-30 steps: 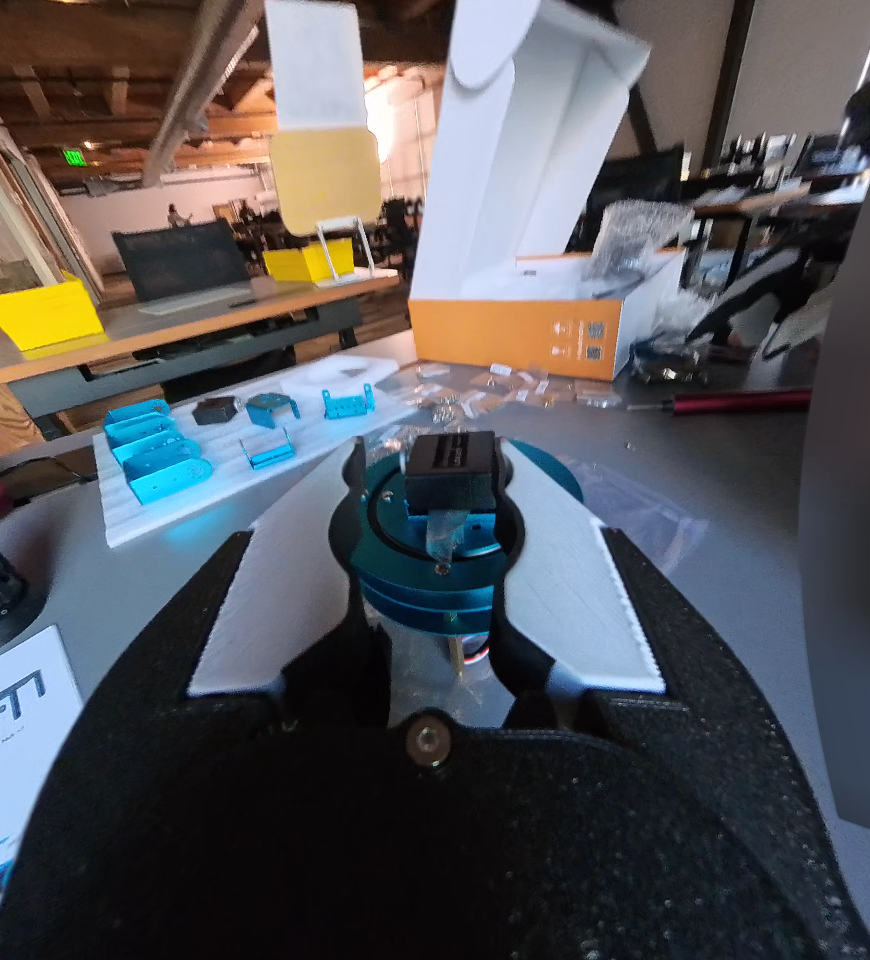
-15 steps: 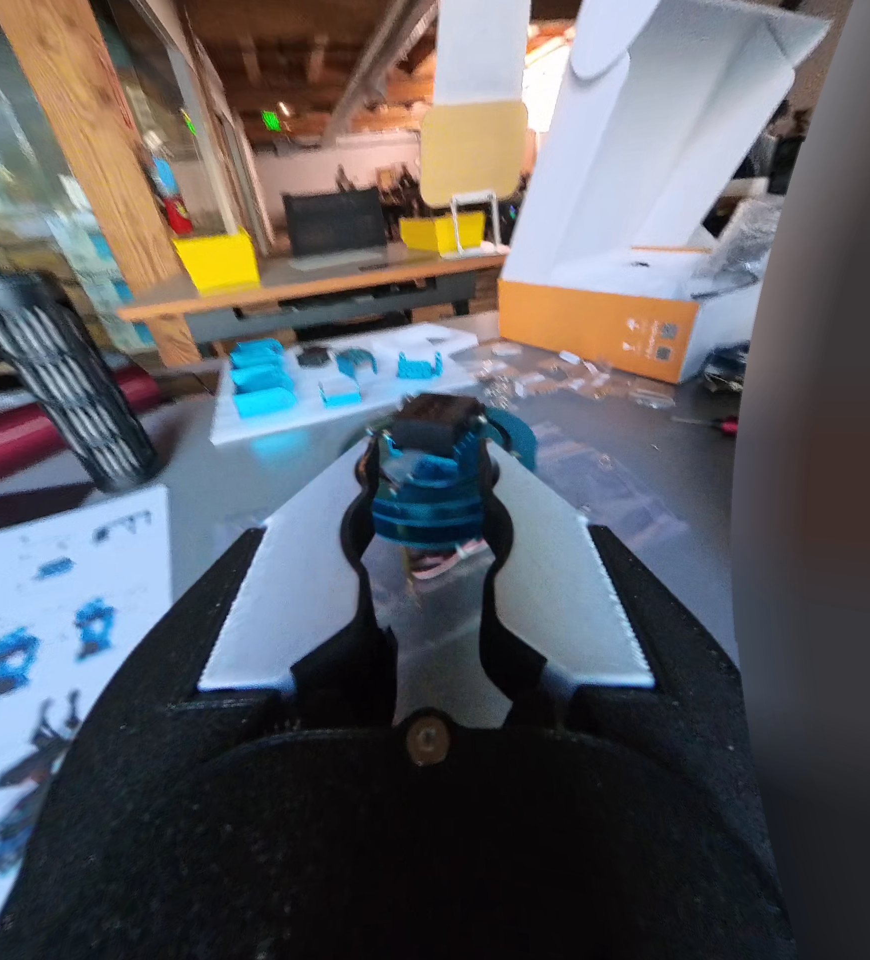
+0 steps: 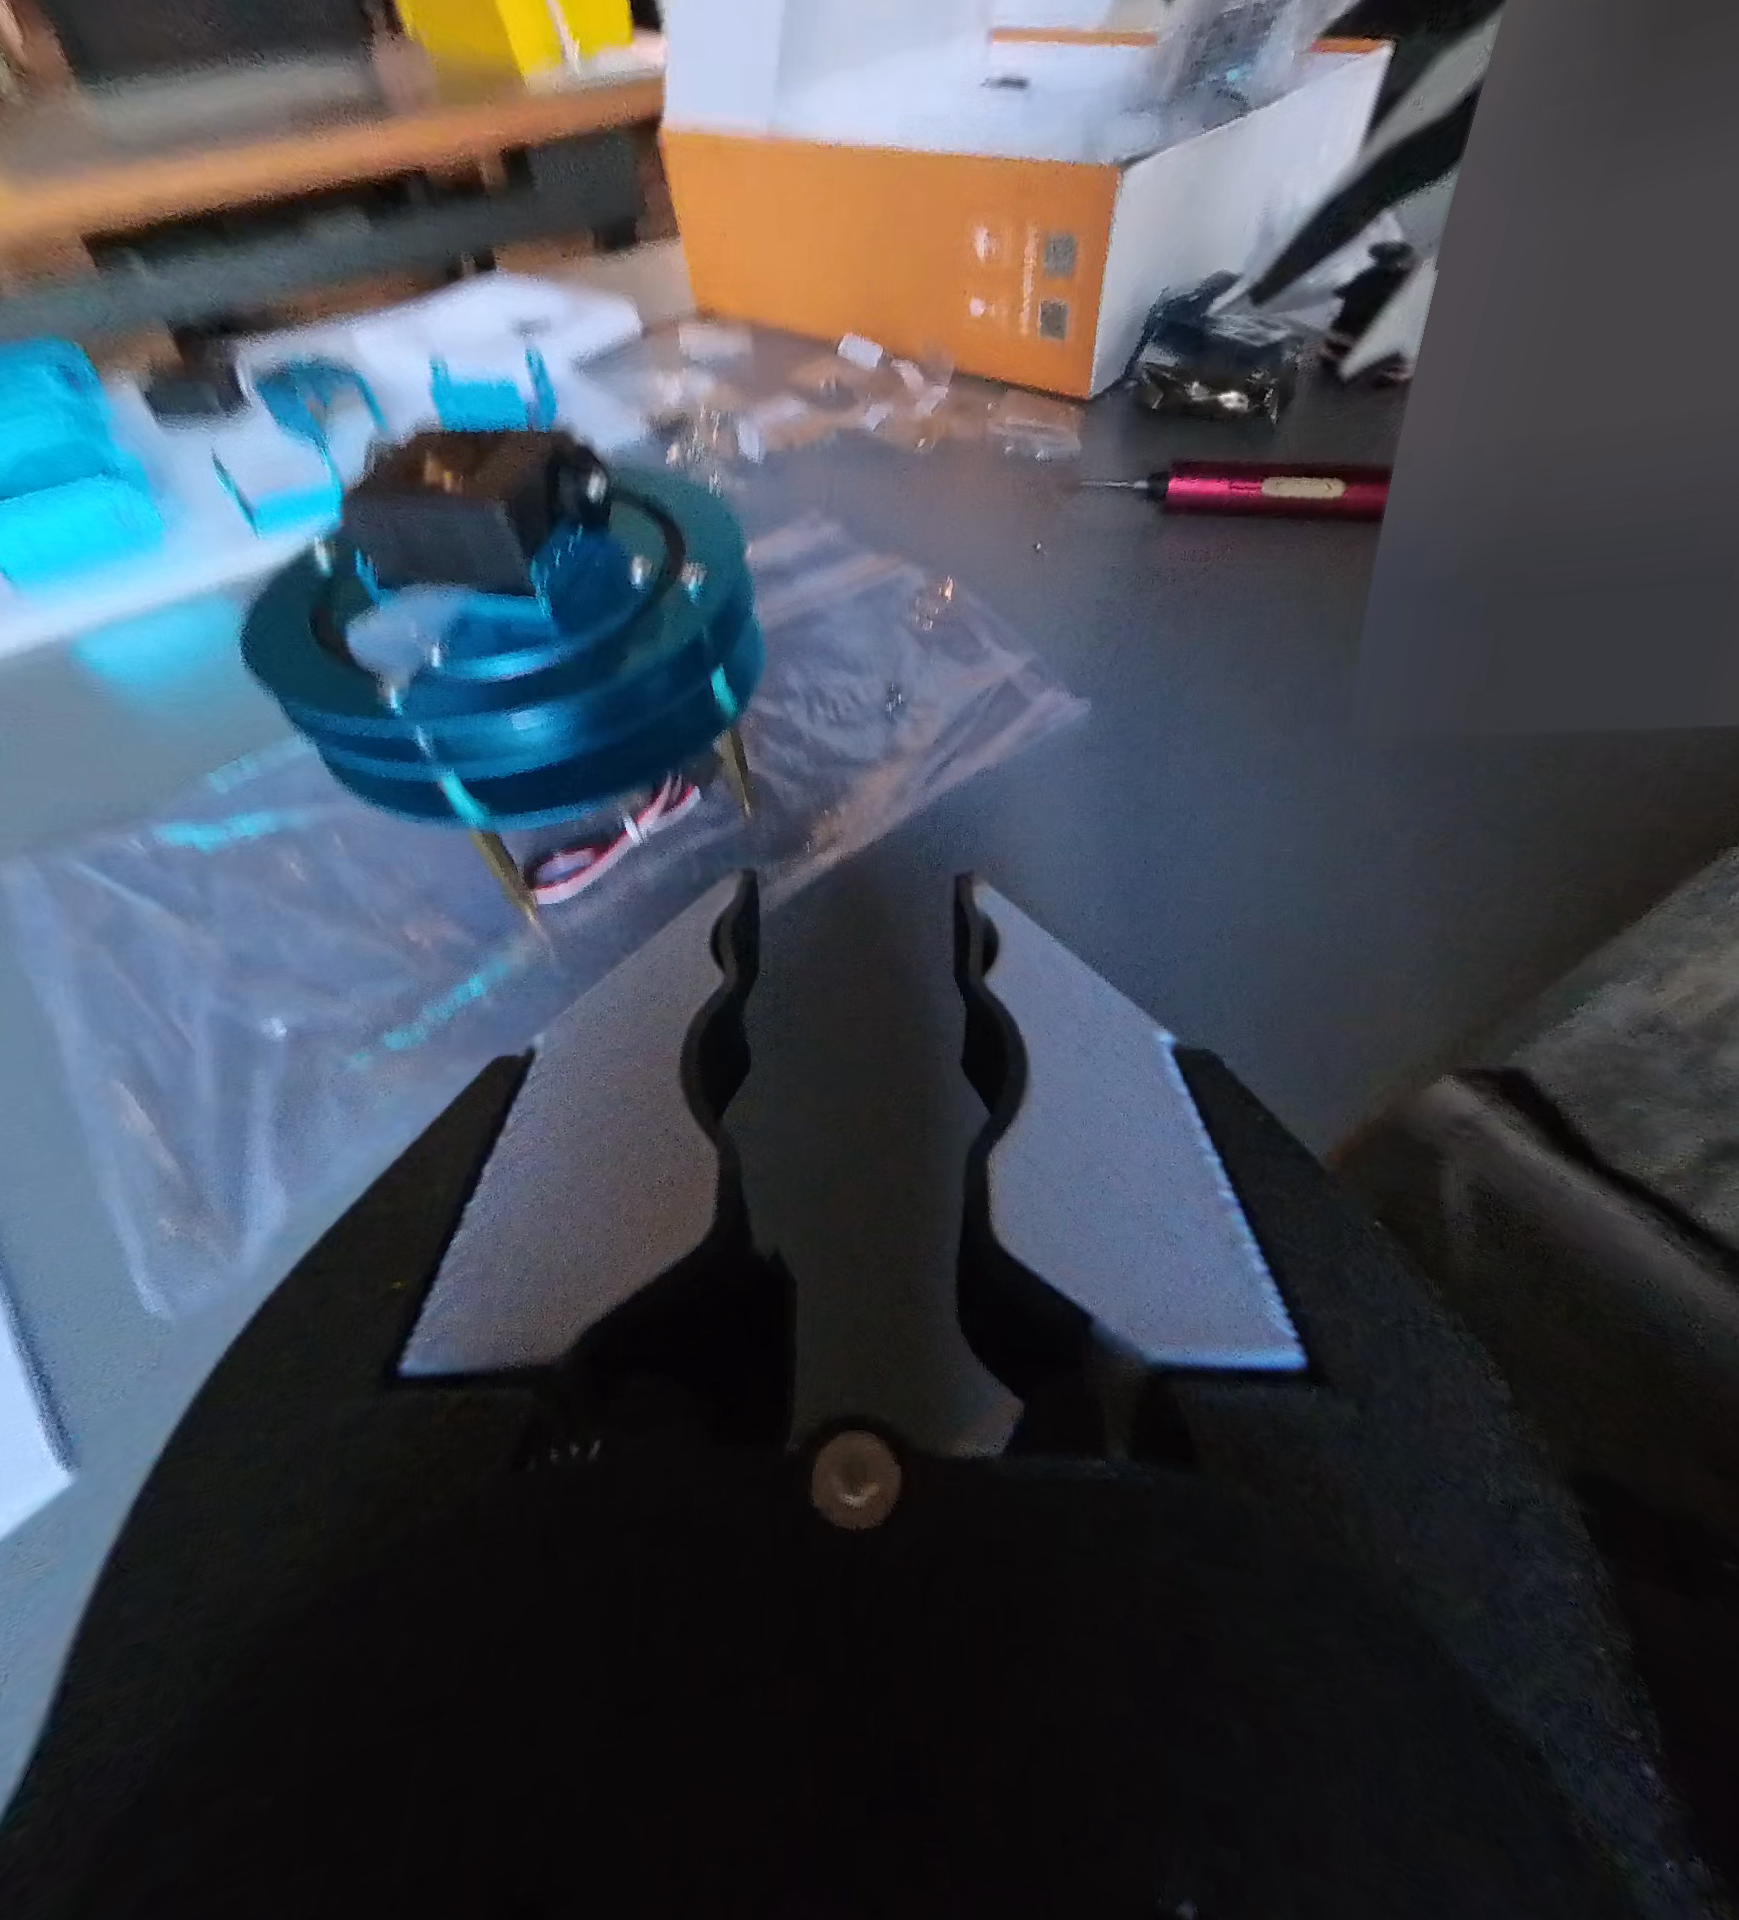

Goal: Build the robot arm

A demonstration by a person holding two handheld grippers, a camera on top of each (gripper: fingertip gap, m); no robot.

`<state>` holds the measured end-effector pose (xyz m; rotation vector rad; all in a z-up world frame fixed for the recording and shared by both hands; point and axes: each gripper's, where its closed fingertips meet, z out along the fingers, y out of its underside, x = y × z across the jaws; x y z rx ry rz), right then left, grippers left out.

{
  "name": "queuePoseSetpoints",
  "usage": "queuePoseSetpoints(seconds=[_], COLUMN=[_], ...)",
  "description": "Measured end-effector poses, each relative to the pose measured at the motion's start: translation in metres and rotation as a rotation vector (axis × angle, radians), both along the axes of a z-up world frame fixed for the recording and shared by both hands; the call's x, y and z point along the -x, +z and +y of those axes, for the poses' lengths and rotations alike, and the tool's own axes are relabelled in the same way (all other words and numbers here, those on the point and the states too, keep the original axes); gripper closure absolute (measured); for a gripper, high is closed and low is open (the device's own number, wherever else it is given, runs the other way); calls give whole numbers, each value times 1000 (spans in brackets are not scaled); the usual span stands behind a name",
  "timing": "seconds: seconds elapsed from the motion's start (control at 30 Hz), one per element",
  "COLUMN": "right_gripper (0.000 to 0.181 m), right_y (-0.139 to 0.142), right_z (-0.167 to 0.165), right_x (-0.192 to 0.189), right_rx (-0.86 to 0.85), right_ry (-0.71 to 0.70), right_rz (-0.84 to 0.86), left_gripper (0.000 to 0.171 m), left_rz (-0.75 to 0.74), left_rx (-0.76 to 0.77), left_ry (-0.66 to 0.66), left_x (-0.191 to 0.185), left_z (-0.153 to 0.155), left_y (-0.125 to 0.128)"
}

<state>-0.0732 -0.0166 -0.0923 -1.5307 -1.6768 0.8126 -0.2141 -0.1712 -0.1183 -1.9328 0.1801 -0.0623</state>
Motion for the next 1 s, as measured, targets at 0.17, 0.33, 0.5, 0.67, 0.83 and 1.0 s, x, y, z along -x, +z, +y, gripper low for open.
queuePoseSetpoints(seconds=[0.17, 0.33, 0.5, 0.67, 0.83, 1.0], right_gripper=[127, 122, 129, 127, 120, 130], right_y=[-33, -48, -37, -44, -70, -86], right_z=[29, 57, 59, 87, 61, 59], right_x=[-64, -125, -34, -19, -92, -111], right_rx=[-26, 15, 83, 76, 96, 98], right_ry=[-308, -577, -358, -316, -310, -344], right_rz=[-144, -105, -100, -231, -306, -336], left_gripper=[136, 138, 138, 138, 138, 136], left_rz=[-225, -300, -363, -470, -454, -148], left_rx=[-9, -67, -76, -90, -56, -53], left_ry=[-124, -163, -144, -97, -84, -211], left_x=[-12, -15, -26, -26, -34, -69], left_z=[-40, -54, -37, -35, -32, 10], left_y=[1, 5, 15, 8, -2, 23])
